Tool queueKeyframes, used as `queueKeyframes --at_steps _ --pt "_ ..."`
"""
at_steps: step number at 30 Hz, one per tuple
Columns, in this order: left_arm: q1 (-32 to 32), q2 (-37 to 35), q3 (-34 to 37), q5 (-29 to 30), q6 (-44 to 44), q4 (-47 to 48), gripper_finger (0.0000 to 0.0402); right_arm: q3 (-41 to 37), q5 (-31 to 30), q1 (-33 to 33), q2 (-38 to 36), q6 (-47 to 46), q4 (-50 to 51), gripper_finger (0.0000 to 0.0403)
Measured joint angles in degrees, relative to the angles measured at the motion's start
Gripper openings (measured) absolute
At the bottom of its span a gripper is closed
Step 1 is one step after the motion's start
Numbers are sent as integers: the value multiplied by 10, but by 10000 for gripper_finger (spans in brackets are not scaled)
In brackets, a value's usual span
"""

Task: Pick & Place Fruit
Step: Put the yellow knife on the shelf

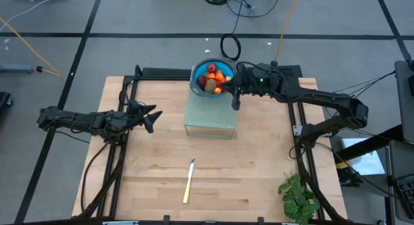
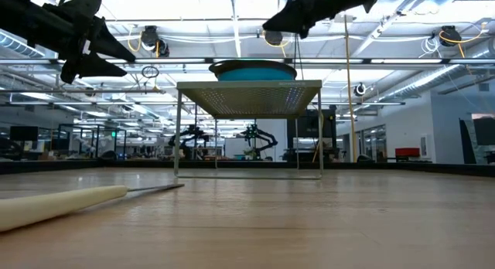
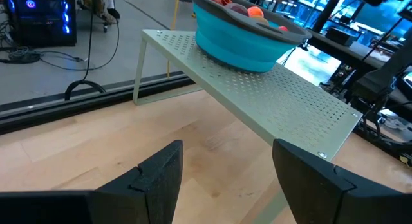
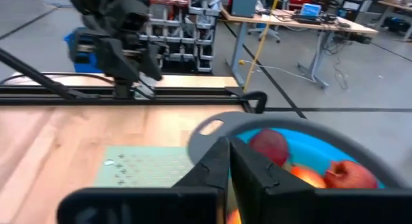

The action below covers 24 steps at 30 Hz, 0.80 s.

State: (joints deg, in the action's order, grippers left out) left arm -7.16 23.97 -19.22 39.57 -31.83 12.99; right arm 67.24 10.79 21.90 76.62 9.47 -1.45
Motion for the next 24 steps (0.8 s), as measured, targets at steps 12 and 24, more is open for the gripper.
queueKeyframes --at_steps 12,24 --pt "0 0 0 0 0 0 241 -3 15 -80 0 -42 -5 1" --pt "0 0 0 0 0 0 241 -4 -33 -139 -10 -61 3 0"
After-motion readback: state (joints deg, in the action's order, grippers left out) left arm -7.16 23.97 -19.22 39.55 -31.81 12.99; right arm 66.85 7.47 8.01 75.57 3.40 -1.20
